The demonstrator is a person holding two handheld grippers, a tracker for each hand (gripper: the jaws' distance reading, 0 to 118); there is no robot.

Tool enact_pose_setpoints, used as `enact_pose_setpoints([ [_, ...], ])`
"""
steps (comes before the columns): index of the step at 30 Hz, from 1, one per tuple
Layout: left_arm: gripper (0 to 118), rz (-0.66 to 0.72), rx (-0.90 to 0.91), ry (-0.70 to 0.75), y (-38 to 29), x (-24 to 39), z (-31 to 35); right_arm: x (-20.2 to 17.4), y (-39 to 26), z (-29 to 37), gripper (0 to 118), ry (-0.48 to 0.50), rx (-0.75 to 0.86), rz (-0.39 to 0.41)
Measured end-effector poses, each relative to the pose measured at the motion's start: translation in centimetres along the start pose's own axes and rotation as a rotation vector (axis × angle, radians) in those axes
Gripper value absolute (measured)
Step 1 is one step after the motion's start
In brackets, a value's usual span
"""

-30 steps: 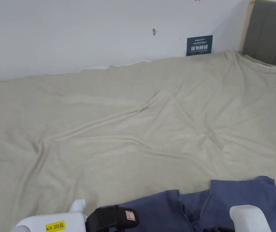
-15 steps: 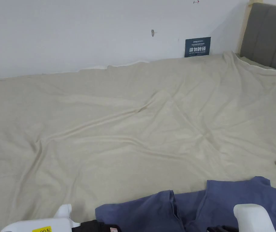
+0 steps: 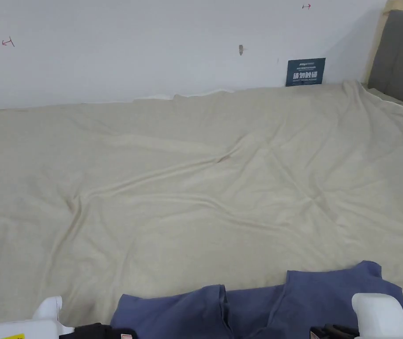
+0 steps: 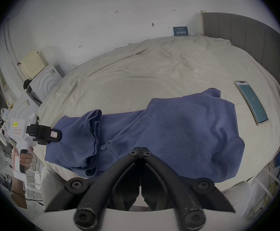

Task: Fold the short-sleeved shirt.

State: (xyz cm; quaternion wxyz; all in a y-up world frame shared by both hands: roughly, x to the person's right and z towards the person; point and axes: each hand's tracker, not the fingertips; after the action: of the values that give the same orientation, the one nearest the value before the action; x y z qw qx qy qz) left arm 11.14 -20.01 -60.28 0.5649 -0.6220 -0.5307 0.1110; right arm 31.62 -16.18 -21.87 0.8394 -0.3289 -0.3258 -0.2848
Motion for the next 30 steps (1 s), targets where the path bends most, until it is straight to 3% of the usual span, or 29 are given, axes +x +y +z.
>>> enact_pose_setpoints([
  [5, 9, -0.015, 0.006, 0.028, -0.2, -0.2, 2.2, -0.3, -0.1, 0.6, 0, 0.004, 0.006, 0.024],
  [15, 9, 0.040, 0.082, 0.135, -1.2, -0.8, 6.8, 1.6, -0.2, 1.0, 0, -0.028, 0.027, -0.020],
  [19, 9, -0.026, 0.097, 0.161, -1.5, 3.5, 6.6, 2.6, -0.4, 1.4, 0, -0.028, 0.038, -0.034],
  [22, 9, -0.099, 0.092, 0.102, -1.4, 7.7, 5.6, 3.6, -0.5, 1.7, 0, -0.020, 0.051, -0.046],
  [30, 9, -0.200, -0.051, -0.033, -1.9, 17.2, -4.9, 7.6, -0.9, 3.2, 0, -0.020, 0.085, -0.110],
])
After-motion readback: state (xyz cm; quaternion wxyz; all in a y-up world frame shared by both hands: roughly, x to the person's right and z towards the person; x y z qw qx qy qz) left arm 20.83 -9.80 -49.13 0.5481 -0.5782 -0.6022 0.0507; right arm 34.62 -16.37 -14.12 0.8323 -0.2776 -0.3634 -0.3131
